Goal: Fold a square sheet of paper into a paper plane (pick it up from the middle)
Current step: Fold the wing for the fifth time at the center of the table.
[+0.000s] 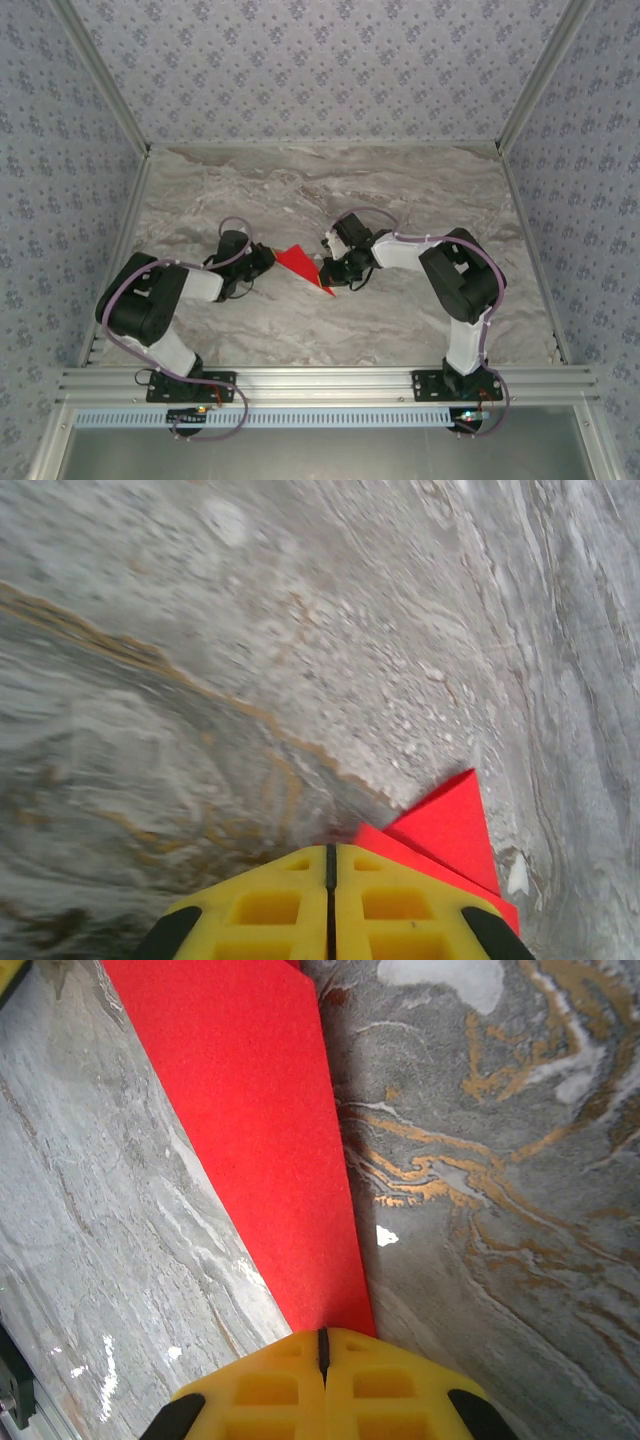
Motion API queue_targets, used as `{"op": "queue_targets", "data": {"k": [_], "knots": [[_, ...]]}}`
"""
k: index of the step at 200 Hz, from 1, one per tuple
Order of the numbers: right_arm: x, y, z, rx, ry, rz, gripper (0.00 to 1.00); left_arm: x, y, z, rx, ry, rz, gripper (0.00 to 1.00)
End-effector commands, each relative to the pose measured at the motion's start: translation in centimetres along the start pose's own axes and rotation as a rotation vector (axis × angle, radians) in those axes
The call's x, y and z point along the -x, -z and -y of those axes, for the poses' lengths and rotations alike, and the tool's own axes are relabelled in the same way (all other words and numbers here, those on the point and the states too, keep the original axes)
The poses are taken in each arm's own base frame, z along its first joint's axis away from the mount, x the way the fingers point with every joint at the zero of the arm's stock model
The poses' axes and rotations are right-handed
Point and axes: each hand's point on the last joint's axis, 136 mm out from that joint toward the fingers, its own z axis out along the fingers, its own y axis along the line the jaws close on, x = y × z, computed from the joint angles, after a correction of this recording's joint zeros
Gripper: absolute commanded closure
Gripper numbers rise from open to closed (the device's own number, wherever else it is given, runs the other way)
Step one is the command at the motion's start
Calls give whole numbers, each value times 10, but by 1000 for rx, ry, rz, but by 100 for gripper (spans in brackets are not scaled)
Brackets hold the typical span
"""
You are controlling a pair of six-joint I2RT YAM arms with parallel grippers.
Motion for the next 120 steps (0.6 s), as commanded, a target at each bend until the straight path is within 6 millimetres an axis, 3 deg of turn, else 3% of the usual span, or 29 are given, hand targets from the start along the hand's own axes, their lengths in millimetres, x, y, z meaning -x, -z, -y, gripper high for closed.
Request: {"op": "queue_targets", "data": {"k": [1,31,73,94,120], "knots": [[-99,-23,100,-395,-147,-284,100,5,7,-44,163,1,21,91],[-89,-24,88,-360,-134,-261,100,17,14,-18,122,-38,8,91],[-41,-12,37,-230,-53,-125,100,32,37,12,98,-54,29,85],[-28,-8,24,-201,-38,-101,100,26,44,38,14,-97,-1,83],[-36,-16,31,-227,-50,-143,100,4,39,72,-102,-171,-88,84]]}}
